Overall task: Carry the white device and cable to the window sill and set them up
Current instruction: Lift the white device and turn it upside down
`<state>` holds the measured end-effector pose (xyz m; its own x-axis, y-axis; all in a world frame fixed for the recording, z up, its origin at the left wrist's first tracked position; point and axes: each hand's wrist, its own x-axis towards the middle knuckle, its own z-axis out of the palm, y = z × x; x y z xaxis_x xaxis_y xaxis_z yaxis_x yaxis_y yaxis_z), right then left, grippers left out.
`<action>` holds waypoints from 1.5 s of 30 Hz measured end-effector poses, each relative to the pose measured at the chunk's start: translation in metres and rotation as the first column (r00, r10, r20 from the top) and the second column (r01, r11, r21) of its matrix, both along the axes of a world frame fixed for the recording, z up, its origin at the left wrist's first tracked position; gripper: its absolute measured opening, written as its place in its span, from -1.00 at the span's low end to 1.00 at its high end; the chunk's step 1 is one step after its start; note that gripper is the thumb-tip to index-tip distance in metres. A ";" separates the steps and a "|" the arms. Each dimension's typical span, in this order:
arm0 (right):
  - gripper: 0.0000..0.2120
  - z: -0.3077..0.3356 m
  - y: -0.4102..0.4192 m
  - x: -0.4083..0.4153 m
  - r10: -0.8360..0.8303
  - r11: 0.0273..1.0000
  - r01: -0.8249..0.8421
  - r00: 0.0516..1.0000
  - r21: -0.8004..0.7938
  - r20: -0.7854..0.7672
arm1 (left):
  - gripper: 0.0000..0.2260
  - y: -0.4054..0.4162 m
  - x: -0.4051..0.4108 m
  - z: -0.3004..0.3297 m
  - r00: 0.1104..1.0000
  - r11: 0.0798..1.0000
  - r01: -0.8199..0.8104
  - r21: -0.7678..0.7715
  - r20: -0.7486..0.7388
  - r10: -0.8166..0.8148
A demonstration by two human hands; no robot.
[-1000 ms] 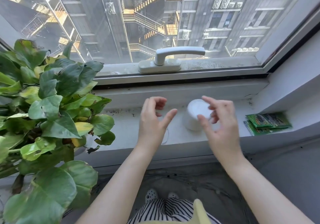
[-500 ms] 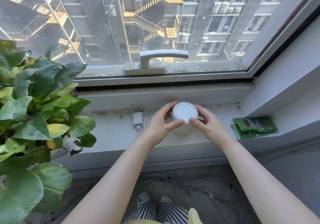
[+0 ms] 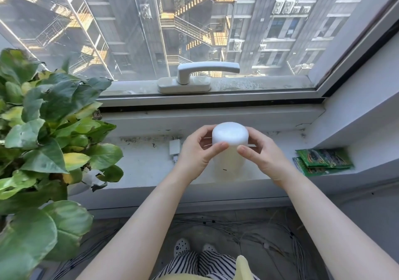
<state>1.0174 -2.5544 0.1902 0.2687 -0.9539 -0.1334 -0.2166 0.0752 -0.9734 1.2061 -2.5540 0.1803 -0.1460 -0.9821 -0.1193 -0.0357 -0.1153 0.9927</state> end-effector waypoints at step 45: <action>-0.59 0.022 0.010 0.030 -0.121 0.929 0.031 0.967 0.368 0.222 | -0.47 0.016 0.033 0.035 0.996 0.937 0.075 0.341 0.027 -0.090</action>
<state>1.0473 -2.5444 0.2126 0.2638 -0.8721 -0.4121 0.0372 0.4361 -0.8991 1.2388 -2.5378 0.2155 -0.2127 -0.8667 -0.4512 -0.0999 -0.4400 0.8924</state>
